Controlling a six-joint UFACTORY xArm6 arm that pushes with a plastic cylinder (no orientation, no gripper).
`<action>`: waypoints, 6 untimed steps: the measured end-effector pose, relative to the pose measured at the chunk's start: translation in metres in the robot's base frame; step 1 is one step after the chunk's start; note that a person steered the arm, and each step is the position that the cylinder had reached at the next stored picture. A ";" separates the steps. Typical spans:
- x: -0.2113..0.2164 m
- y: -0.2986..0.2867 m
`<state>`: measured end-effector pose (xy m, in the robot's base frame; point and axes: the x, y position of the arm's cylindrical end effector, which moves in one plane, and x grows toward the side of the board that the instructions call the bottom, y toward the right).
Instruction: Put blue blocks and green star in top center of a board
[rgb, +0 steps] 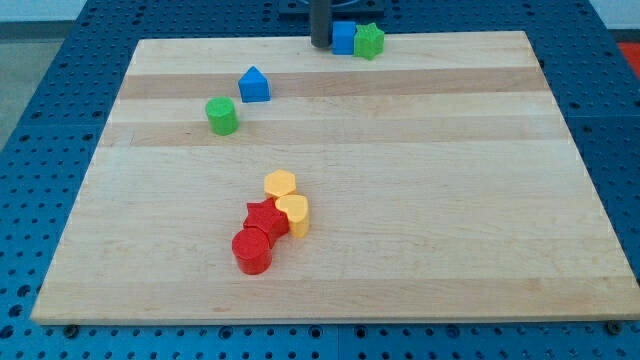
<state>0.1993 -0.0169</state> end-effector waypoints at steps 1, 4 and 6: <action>0.014 -0.035; 0.119 -0.050; 0.127 -0.125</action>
<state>0.3262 -0.1416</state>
